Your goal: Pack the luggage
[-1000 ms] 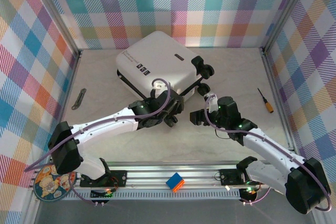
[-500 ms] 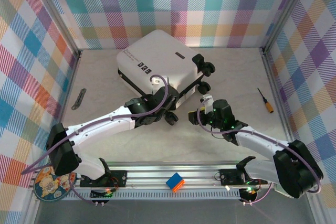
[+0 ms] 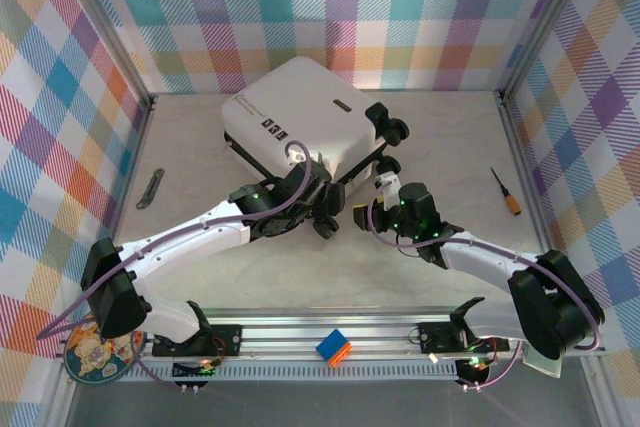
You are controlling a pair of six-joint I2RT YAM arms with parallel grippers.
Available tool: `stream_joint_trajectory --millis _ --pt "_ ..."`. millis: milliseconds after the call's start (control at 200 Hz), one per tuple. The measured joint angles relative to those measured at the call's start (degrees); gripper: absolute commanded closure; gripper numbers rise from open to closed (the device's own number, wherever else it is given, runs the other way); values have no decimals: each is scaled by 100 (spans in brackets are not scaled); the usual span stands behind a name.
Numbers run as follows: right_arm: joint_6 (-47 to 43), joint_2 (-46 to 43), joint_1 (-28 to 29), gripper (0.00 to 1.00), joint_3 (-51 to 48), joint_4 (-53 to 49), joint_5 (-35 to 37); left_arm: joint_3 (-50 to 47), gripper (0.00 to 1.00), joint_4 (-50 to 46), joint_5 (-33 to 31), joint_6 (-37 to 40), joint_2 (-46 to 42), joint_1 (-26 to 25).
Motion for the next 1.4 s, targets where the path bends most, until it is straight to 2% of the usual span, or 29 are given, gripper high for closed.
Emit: stream_joint_trajectory --millis 260,345,395,455,645,965,1090,1220,1270,1400 --pt "-181 0 -26 34 0 -2 4 92 16 -13 278 -85 643 -2" --pt "-221 0 -42 34 0 -2 2 120 26 -26 249 -140 660 0" --pt "-240 0 -46 34 0 0 2 144 37 -26 232 -107 660 0" --pt "-258 2 -46 35 0 15 0 184 45 -72 223 -111 660 -2" --pt "-302 4 -46 35 -17 175 -50 262 50 -361 68 -11 629 9" --pt "-319 212 -44 38 -76 568 -199 260 51 -852 -24 732 -162 111" --pt "-343 592 -44 41 -52 793 -240 199 52 -1038 -44 955 -396 468" --pt "-404 1069 -44 43 52 1019 -407 138 52 -1239 -59 1106 -570 555" --pt "-411 1211 -44 43 125 1102 -511 107 48 -1268 -50 1137 -619 579" --pt "-446 1567 -44 43 328 1458 -686 24 30 -1364 -63 1204 -752 750"
